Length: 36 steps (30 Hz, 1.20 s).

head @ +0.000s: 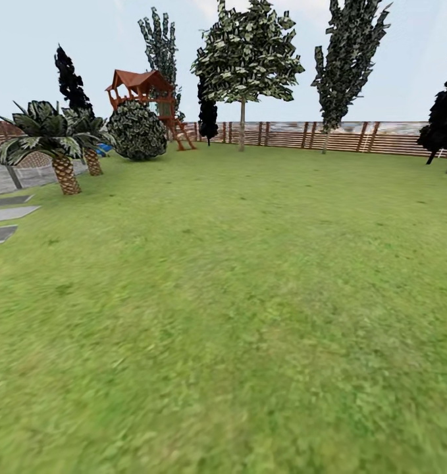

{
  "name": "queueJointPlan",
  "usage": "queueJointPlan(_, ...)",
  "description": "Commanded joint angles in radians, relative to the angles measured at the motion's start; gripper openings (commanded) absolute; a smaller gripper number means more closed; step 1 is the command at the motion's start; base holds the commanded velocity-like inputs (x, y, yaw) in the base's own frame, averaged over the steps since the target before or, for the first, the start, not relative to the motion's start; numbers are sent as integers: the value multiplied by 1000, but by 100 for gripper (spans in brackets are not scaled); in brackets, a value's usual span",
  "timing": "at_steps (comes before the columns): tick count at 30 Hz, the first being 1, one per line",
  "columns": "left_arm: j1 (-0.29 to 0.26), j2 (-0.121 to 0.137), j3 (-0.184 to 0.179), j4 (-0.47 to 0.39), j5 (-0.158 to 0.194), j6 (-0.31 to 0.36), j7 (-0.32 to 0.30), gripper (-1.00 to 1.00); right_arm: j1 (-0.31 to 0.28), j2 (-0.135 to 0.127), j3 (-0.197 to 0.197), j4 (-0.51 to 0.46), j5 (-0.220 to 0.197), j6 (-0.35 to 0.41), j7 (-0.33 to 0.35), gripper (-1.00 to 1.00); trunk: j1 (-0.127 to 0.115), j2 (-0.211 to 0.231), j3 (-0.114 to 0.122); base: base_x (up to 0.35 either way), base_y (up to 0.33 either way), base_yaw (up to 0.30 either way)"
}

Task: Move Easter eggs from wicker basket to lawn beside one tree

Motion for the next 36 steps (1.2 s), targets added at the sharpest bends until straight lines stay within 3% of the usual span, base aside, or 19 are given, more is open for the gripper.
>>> queueJointPlan(1,-1,0,5,1,1,-3,0,100,-1,0,0,1,9,-3,-1,100,1,0,-1,324,0,0)
queueJointPlan(36,-1,0,5,1,1,-3,0,100,-1,0,0,1,9,-3,-1,100,1,0,-7,324,0,0)
